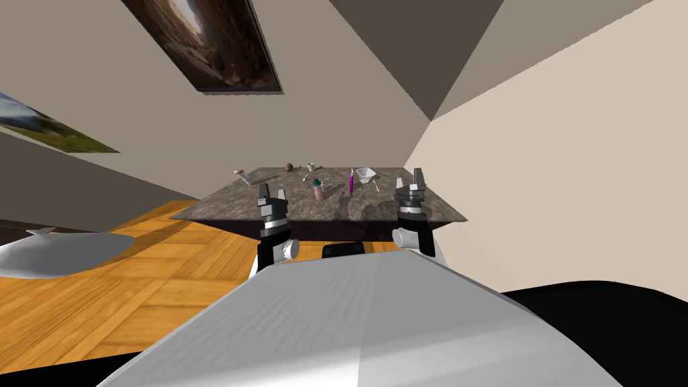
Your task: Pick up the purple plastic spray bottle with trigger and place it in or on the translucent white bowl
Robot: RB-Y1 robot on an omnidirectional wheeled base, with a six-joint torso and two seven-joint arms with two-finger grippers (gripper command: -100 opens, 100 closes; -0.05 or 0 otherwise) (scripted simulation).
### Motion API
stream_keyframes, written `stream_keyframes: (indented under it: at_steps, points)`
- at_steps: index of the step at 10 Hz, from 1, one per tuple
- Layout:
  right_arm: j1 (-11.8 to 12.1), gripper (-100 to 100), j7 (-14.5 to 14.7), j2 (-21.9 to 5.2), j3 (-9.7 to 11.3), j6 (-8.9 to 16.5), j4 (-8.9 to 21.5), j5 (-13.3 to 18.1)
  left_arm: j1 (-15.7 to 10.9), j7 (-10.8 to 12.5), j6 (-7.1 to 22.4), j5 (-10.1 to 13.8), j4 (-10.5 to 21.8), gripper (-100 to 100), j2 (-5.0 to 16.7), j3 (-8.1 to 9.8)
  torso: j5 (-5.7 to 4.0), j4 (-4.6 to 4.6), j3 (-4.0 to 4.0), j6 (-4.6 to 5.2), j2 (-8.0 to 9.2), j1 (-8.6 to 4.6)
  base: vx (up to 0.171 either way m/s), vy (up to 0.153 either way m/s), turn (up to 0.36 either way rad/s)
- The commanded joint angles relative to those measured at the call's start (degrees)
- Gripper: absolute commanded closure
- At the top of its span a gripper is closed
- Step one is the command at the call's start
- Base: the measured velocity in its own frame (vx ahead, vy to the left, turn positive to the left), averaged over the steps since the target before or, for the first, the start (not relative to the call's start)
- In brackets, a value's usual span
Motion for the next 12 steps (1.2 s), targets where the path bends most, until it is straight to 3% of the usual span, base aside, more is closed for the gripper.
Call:
stream_keyframes:
  at_steps: [1,7,12]
  points:
    - [-0.7,-100,-0.4,-1.6,0.0,1.3,0.8,0.7,0.0,0.0,0.0,0.0,0.0,0,0.0,0.0,0.0,0.0,0.0,0.0,0.0,0.0,-0.057,-0.037,0.177]
    - [-4.6,-100,-0.9,-6.9,0.0,10.1,6.7,6.1,0.0,0.0,0.0,0.0,0.0,0,0.0,0.0,0.01,0.03,0.06,0.0,0.09,0.07,-0.084,-0.027,0.293]
    - [-7.9,-100,0.8,-11.4,-1.3,18.2,14.1,11.1,0.0,0.0,0.0,0.0,0.0,0,0.0,0.0,0.04,0.0,-0.02,0.03,-0.03,0.2,-0.053,0.033,0.281]
